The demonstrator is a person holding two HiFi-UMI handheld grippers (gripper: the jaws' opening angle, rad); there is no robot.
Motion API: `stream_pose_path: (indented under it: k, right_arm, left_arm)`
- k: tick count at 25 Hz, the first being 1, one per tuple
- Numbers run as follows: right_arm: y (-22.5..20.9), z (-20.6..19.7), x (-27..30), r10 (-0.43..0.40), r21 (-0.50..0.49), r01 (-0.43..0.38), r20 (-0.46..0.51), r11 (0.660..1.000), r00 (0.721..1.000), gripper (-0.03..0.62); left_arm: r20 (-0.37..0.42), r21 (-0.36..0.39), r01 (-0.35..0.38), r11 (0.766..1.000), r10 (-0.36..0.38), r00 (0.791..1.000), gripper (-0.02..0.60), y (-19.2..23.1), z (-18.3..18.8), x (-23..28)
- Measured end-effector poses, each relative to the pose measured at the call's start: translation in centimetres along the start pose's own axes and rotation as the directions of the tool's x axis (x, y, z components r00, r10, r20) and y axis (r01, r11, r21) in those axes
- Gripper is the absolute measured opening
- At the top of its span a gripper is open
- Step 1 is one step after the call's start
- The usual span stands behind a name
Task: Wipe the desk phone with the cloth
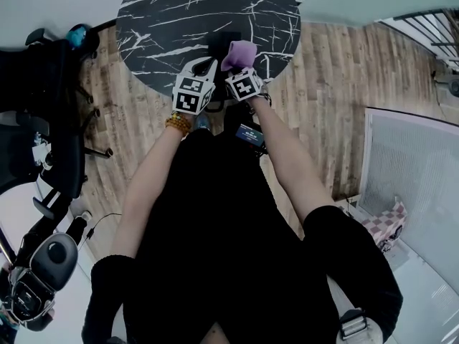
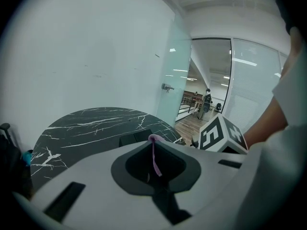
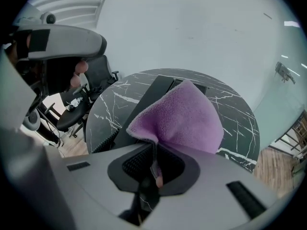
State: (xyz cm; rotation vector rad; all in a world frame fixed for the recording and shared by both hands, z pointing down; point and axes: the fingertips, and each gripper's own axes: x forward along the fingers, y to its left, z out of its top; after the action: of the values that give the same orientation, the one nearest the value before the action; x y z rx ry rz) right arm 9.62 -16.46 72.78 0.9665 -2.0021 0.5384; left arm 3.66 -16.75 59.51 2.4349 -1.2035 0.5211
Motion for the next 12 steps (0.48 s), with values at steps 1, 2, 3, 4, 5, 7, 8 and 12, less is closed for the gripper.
stream_pose_path:
  k: [1, 2, 3, 4, 5, 7, 8, 12]
  right_arm:
    - [0.2, -0.2, 0.0, 0.004, 0.003, -0.004, 0.000, 1.000, 1.000, 0.049]
    - [0.3, -0.3, 0.0, 0.006, 0.004, -0.006, 0.001, 1.000, 1.000, 0.049]
    - [0.5, -0.5, 0.0, 0.007, 0.005, -0.007, 0.001, 1.000, 1.000, 0.049]
    - [0.6, -0.6, 0.0, 0.008, 0.005, -0.008, 0.000, 1.000, 1.000, 0.049]
    - [0.6, -0.8, -0.1, 0.008, 0.006, -0.008, -0.002, 1.000, 1.000, 0.049]
    - [0.7, -1.2, -0.1, 0.011, 0.010, -0.011, -0.008, 1.000, 1.000, 0.049]
    - [0.8, -1.3, -0.1, 0.013, 0.011, -0.013, -0.010, 1.000, 1.000, 0.049]
    - [1.1, -1.8, -0.1, 0.015, 0.017, -0.015, -0.021, 1.000, 1.000, 0.049]
  left_arm:
    - [-0.002, 0.001, 0.002, 1.000, -0.002, 1.000, 0.021, 0.0, -0.1, 0.0]
    - [-0.003, 0.002, 0.003, 1.000, -0.003, 1.000, 0.021, -0.1, -0.1, 0.0]
    - [-0.003, 0.002, 0.003, 1.000, -0.003, 1.000, 0.022, -0.1, -0.2, 0.0]
    - [-0.003, 0.003, 0.003, 1.000, -0.003, 1.000, 0.021, -0.1, -0.2, -0.1]
    - [-0.003, 0.003, 0.002, 1.000, -0.002, 1.000, 0.021, -0.2, -0.2, -0.1]
    - [-0.004, 0.004, 0.001, 1.000, -0.001, 1.000, 0.022, -0.2, -0.2, -0.1]
    - [-0.004, 0.005, 0.000, 1.000, 0.000, 1.000, 0.021, -0.2, -0.2, -0.2]
    - [-0.006, 0.005, 0.002, 1.000, -0.002, 1.000, 0.022, -0.4, -0.3, -0.3]
